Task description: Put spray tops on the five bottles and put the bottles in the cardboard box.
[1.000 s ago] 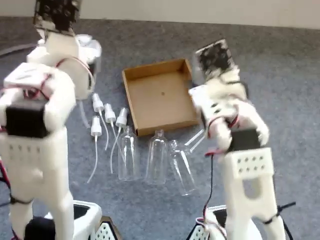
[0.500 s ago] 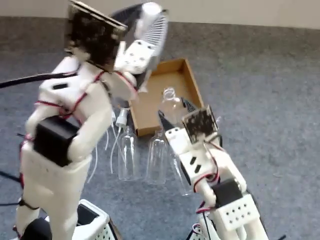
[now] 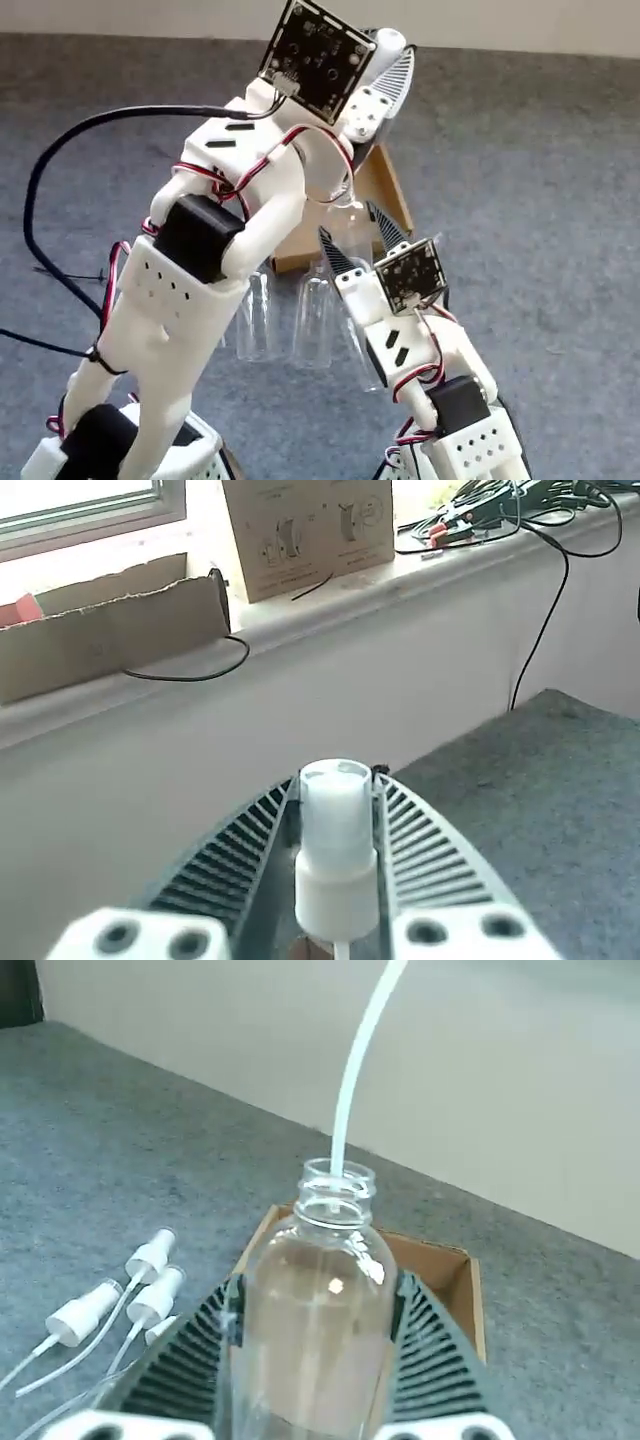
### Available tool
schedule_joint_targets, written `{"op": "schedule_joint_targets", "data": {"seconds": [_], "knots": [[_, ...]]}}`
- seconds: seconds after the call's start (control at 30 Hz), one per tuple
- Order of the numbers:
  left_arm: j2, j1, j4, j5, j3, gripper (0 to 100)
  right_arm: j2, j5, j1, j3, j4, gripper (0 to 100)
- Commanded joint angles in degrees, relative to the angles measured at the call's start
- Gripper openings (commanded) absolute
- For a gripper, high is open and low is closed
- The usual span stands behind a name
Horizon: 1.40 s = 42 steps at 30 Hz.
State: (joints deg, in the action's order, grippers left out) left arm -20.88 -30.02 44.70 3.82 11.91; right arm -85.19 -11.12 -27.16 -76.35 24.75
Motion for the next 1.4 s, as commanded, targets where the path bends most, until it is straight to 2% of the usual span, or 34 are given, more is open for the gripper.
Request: {"op": "schedule_joint_targets", "data": {"seconds": [0.0,0.2,0.43,0.57,0.67,0.8,0.97,1.27,1.37], "knots": [[-0.48,-0.75,-0.26,-0.62,0.31,2,-0.84,0.53,-0.31,0.75,-1.27,0.4],[-0.48,-0.66,11.08,-0.62,0.4,3,-0.92,0.79,-0.31,0.75,-1.63,0.4],[-0.57,0.22,19.16,-0.62,0.31,3,-0.92,8.7,-0.31,1.19,-1.63,0.4],[-0.22,0.31,21.27,-0.62,-0.75,3,-0.92,8.62,-0.31,1.19,-1.36,0.4],[-0.57,0.31,20.92,-0.53,-6.02,3,-1.36,8.44,-0.31,1.19,-1.27,0.4],[-0.75,1.45,20.66,-0.53,-10.42,8,-7.87,8.35,-0.31,0.4,-0.31,0.4],[-0.75,4.09,20.84,-0.53,-8.13,9,-21.14,8.26,-0.48,-2.07,5.14,0.4],[-0.75,2.15,31.91,-0.62,2.42,10,-10.95,8.18,-0.31,-3.12,4.88,0.4],[-0.75,2.33,33.05,-0.62,5.23,10,-11.03,8.18,-0.31,-3.12,4.88,0.4]]}}
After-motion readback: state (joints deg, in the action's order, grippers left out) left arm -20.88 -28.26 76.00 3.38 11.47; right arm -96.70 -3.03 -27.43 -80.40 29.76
